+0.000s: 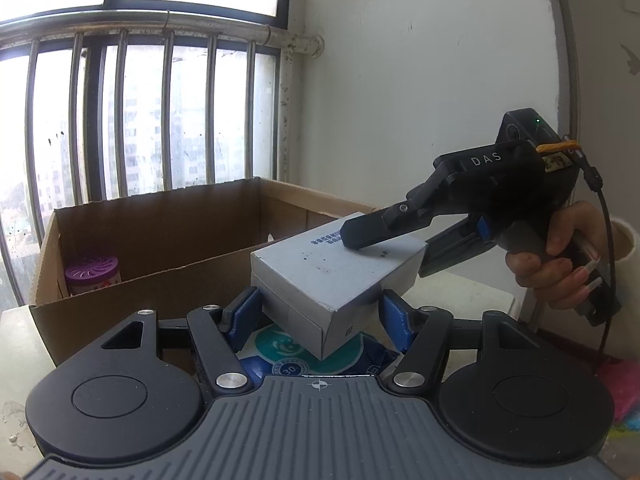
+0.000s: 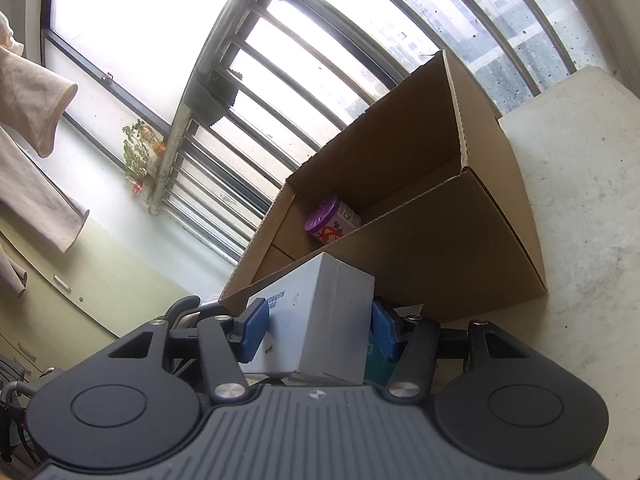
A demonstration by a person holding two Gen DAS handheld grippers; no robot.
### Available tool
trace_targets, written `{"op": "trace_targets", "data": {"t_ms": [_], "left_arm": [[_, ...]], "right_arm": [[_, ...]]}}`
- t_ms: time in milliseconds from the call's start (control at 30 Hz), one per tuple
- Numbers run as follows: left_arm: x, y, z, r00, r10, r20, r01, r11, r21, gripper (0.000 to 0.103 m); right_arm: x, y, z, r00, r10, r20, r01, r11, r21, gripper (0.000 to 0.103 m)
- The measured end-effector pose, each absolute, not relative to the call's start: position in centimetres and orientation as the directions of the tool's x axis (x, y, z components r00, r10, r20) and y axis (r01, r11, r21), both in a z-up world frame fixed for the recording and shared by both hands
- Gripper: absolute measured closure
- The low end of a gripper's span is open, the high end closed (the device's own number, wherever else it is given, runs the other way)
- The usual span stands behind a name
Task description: Organize objects
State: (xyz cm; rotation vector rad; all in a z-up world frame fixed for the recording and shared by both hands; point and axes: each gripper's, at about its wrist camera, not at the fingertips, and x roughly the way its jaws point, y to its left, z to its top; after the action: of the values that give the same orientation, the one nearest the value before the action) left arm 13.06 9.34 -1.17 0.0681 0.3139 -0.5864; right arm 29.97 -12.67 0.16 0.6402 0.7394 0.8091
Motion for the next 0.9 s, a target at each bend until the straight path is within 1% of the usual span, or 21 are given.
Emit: {"op": "trace_targets", "data": {"t_ms": [167,300,333,367,400,433,467,533,633,700,900], "left_arm": [[12.3,9.3,0.0,0.798,-0.529,-0.288,0.553,0.833,0.000,0.039],[12.2,9.5,0.9,0.793,-0.535,-0.290,0.562,0.827,0.010,0.040],[12.2,9.5,1.1,0.787,-0.544,-0.290,0.571,0.821,0.007,0.041],[12.2,9.2,1.5,0.783,-0.552,-0.287,0.581,0.814,0.021,0.042],[12.2,8.7,2.0,0.784,-0.551,-0.286,0.588,0.807,0.056,0.043],[12.4,8.2,2.5,0.789,-0.538,-0.297,0.583,0.808,0.085,0.045],[12.8,8.0,2.7,0.795,-0.524,-0.306,0.574,0.813,0.098,0.045],[14.0,8.3,2.7,0.801,-0.503,-0.326,0.554,0.828,0.086,0.047],[15.1,9.3,1.9,0.794,-0.509,-0.331,0.553,0.832,0.045,0.051],[15.3,9.7,1.5,0.798,-0.505,-0.330,0.546,0.837,0.038,0.053],[16.2,10.9,2.2,0.816,-0.481,-0.320,0.512,0.859,0.014,0.053]], "right_arm": [[29.4,-12.3,1.9,0.482,0.817,-0.315,-0.430,0.535,0.727,0.044],[29.3,-11.9,3.4,0.465,0.838,-0.285,-0.458,0.503,0.733,0.045],[29.6,-11.5,3.8,0.434,0.861,-0.264,-0.466,0.466,0.752,0.048],[29.7,-10.8,4.3,0.412,0.872,-0.263,-0.476,0.452,0.755,0.050],[29.8,-10.1,4.8,0.405,0.870,-0.281,-0.486,0.465,0.740,0.056],[29.8,-8.9,5.6,0.411,0.857,-0.311,-0.510,0.499,0.700,0.057],[30.0,-8.2,6.0,0.412,0.852,-0.321,-0.529,0.511,0.677,0.057],[30.6,-7.5,6.0,0.426,0.842,-0.331,-0.528,0.528,0.665,0.058],[32.4,-7.3,4.8,0.419,0.848,-0.325,-0.476,0.510,0.717,0.060],[33.0,-7.0,4.5,0.415,0.849,-0.327,-0.478,0.510,0.715,0.062],[35.1,-5.6,5.1,0.379,0.865,-0.329,-0.480,0.488,0.729,0.063]]}}
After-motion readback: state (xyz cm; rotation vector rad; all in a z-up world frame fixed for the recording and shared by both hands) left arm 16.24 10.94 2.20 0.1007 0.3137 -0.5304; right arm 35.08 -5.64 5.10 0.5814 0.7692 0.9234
